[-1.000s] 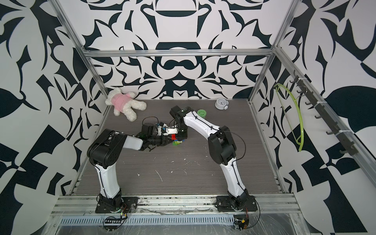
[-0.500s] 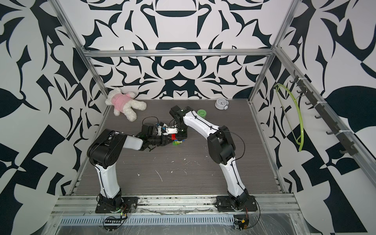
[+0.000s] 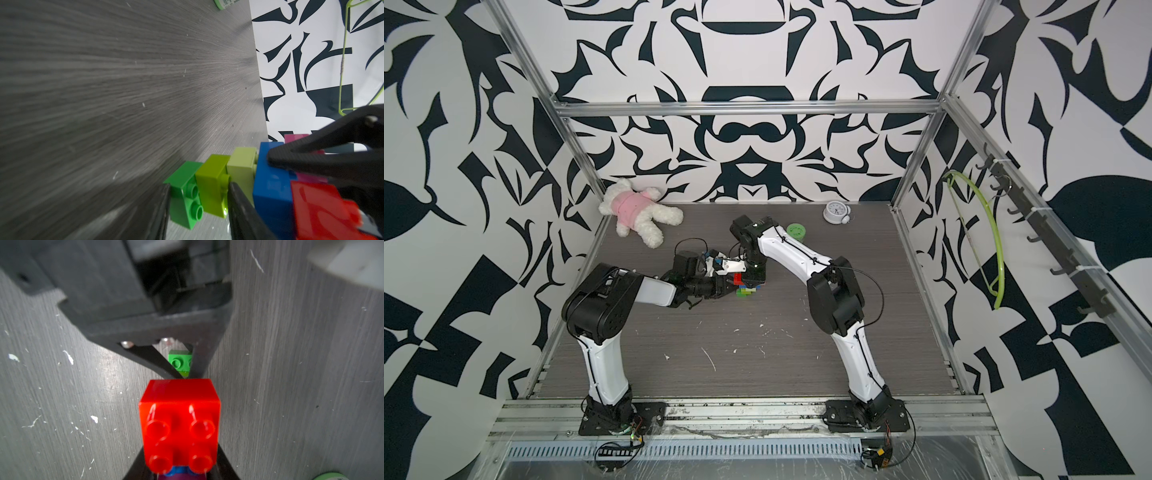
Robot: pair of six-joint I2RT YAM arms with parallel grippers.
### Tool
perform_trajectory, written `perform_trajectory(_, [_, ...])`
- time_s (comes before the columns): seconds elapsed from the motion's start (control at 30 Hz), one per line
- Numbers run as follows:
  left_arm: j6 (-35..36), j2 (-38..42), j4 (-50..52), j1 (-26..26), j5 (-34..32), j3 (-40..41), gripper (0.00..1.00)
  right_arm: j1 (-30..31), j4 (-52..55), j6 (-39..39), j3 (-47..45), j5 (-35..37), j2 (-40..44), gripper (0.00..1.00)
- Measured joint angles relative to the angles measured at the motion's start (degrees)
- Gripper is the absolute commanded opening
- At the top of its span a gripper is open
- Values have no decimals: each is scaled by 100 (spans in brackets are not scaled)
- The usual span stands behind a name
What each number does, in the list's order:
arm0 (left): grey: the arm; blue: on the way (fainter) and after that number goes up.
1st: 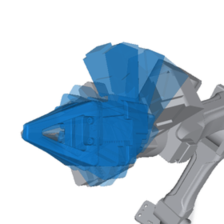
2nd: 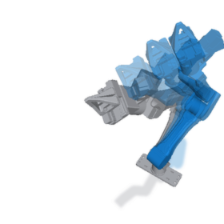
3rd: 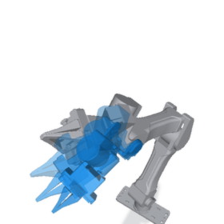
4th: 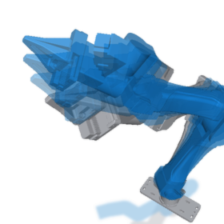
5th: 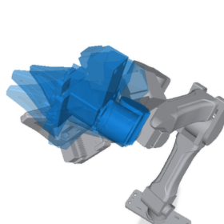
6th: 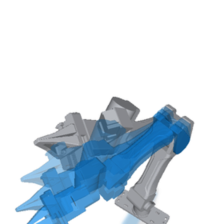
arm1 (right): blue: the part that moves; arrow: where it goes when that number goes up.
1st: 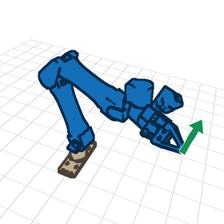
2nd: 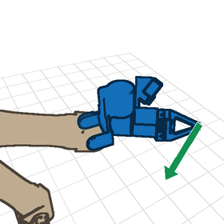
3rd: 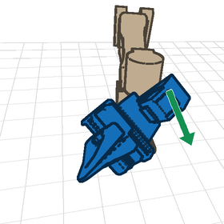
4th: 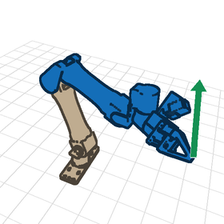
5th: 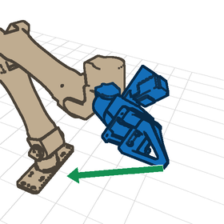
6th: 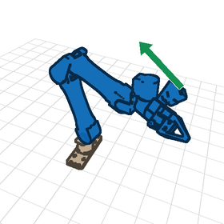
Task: Assemble the letter y with lego
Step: Assemble the lego brick with the lego brick.
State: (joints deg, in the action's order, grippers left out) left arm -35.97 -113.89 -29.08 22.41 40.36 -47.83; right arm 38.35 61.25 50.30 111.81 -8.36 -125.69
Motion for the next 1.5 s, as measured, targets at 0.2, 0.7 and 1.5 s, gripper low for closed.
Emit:
perform_trajectory(0.2, [0,0,-2,0,0,0,47,-37,4,-87,22,-120,-4,11])
perform_trajectory(0.7, [0,0,0,-2,2,-2,47,-125,-28,-162,2,-361,20,12])
perform_trajectory(1.5, [0,-2,-2,-2,9,-2,47,-306,-470,-245,-796,-538,553,12])
